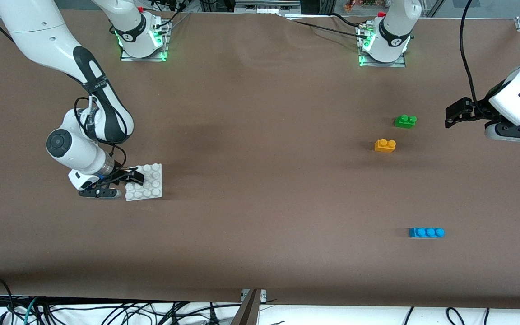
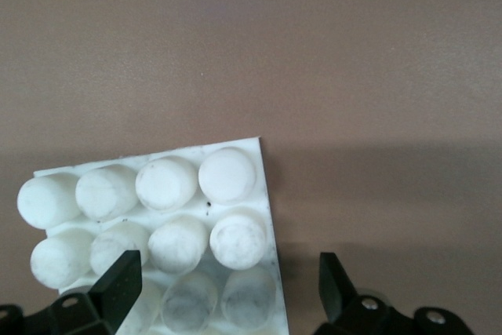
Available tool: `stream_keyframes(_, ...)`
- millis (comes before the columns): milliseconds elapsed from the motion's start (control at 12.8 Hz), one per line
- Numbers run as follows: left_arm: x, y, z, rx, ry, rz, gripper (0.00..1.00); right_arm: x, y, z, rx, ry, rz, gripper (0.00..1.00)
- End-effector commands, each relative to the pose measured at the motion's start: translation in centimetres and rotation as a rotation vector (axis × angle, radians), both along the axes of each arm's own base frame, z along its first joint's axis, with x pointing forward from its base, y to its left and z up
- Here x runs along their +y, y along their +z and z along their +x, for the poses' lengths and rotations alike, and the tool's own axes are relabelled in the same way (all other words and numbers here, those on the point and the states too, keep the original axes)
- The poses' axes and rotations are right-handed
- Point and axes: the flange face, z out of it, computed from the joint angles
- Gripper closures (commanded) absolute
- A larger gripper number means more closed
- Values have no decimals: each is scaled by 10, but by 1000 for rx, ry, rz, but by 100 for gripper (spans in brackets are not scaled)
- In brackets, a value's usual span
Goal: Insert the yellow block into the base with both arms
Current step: 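Grip the white base plate edge with the right gripper, then slide the white base plate toward the table middle with the right gripper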
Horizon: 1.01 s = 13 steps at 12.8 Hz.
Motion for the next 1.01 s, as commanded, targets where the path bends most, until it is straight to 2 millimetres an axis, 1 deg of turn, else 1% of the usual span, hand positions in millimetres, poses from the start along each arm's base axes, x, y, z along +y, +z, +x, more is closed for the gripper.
stream_keyframes(0, 2, 7, 2, 3, -14, 16, 0, 2, -7, 5, -19, 2, 11, 1)
stream_keyframes(78, 2, 7, 2, 3, -14, 16, 0, 2, -9, 4, -16, 2, 11, 1)
stream_keyframes(156, 2, 7, 2, 3, -14, 16, 0, 2, -9, 4, -16, 2, 11, 3)
stream_keyframes(390, 2, 7, 2, 3, -14, 16, 0, 1, -8, 4, -16, -3, 12, 16)
stream_keyframes(468, 2, 7, 2, 2, -14, 16, 0, 3, -8, 4, -15, -4, 13, 17)
stream_keyframes(624, 2, 7, 2, 3, -14, 16, 0, 21, -8, 2, -12, -7, 38, 18)
stream_keyframes(858, 2, 7, 2, 3, -14, 16, 0, 29, -7, 2, -15, -6, 48, 18)
stream_keyframes(936, 2, 7, 2, 3, -14, 16, 0, 35, -8, 1, -13, -3, 49, 18)
